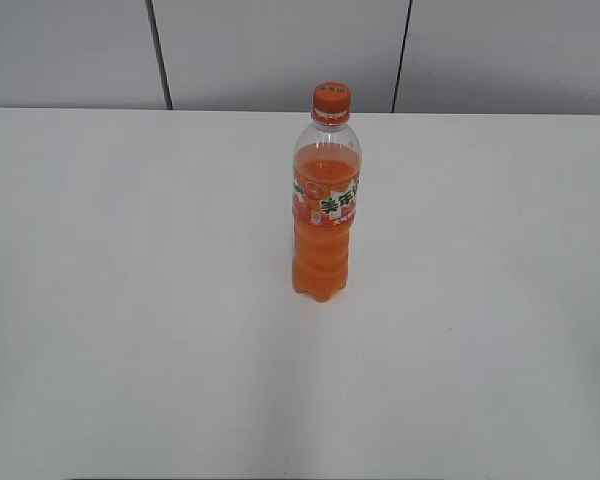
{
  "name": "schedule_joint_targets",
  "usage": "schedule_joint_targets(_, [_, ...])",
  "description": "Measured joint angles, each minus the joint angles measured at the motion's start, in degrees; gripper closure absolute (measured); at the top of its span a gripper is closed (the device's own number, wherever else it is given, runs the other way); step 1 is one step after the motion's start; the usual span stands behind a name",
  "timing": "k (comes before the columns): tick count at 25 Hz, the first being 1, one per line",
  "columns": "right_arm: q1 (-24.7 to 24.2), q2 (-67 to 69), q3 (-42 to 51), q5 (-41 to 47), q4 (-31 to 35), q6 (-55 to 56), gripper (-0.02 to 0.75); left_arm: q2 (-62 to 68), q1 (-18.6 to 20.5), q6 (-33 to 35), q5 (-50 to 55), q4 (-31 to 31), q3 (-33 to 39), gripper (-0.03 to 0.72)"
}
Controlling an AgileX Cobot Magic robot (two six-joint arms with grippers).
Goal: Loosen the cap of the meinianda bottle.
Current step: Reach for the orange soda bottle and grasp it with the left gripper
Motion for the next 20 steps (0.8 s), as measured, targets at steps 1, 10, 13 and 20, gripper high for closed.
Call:
schedule_joint_targets(1, [0.0,0.0,0.0,0.0,0.0,0.0,0.205,0.0,0.0,0.0,0.0,0.0,0.0,0.445])
schedule_joint_targets(10, [0.0,0.0,0.0,0.0,0.0,0.0,0.205,0.0,0.0,0.0,0.0,0.0,0.0,0.445])
schedule_joint_targets(13, [0.0,0.0,0.0,0.0,0.0,0.0,0.205,0.0,0.0,0.0,0.0,0.0,0.0,0.445])
schedule_joint_targets(20, [0.0,0.0,0.0,0.0,0.0,0.0,0.205,0.0,0.0,0.0,0.0,0.0,0.0,0.445])
